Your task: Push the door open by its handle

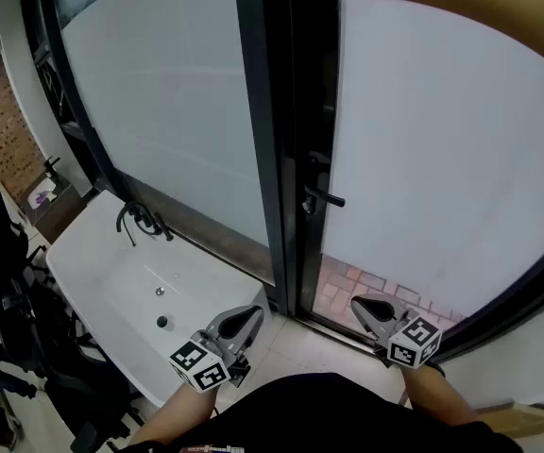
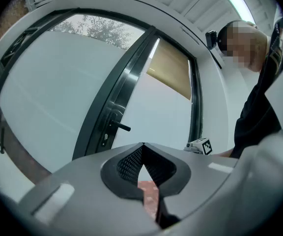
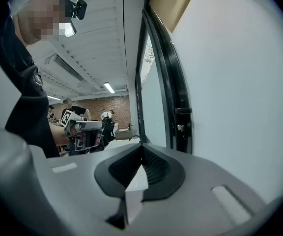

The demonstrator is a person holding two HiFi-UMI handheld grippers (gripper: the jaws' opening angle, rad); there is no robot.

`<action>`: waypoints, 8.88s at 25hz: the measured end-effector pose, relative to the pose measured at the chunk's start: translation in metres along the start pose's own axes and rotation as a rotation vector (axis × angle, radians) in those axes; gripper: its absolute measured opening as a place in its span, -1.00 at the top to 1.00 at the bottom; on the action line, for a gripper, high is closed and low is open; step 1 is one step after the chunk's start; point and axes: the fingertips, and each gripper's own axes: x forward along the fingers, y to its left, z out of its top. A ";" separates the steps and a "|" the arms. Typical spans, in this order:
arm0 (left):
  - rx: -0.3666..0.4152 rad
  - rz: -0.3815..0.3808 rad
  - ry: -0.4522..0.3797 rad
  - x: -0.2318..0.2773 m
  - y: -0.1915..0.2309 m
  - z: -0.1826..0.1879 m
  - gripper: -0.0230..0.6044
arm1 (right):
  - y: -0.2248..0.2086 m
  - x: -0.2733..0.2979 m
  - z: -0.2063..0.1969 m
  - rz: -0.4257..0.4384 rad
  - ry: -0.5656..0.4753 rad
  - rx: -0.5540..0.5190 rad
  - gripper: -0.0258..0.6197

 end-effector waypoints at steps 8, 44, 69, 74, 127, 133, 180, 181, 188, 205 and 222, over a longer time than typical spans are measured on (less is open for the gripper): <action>0.052 -0.011 0.006 0.013 0.021 0.022 0.94 | -0.035 0.033 0.032 -0.022 0.021 -0.077 0.90; 0.008 -0.064 0.062 -0.030 0.132 0.059 0.94 | -0.171 0.240 0.068 -0.387 0.275 -0.571 0.79; 0.094 0.031 0.097 0.240 0.092 0.017 0.94 | -0.336 0.260 0.062 -0.224 0.369 -0.488 0.92; 0.079 0.039 0.124 0.303 0.113 0.010 0.94 | -0.376 0.264 0.066 -0.213 0.328 -0.446 0.92; 0.051 -0.293 0.188 0.903 0.366 -0.039 0.94 | -0.941 -0.101 0.178 -1.328 0.469 -0.467 0.44; 0.031 -0.314 0.176 0.922 0.363 -0.032 0.94 | -0.869 0.036 0.144 -0.583 -0.158 0.017 0.75; 0.070 -0.118 0.139 0.730 0.231 -0.048 0.94 | -0.763 0.040 0.048 -0.358 -0.091 0.149 0.92; 0.069 -0.135 0.147 0.714 0.220 -0.052 0.94 | -0.746 0.039 0.046 -0.363 -0.095 0.151 0.92; 0.060 -0.231 0.209 0.585 0.166 -0.045 0.94 | -0.606 0.037 0.037 -0.400 -0.114 0.179 0.92; 0.068 -0.168 0.188 0.492 0.099 -0.035 0.94 | -0.468 -0.069 0.031 -0.474 -0.078 0.155 0.92; 0.070 -0.176 0.188 0.490 0.048 -0.049 0.94 | -0.460 -0.123 0.027 -0.508 -0.070 0.136 0.92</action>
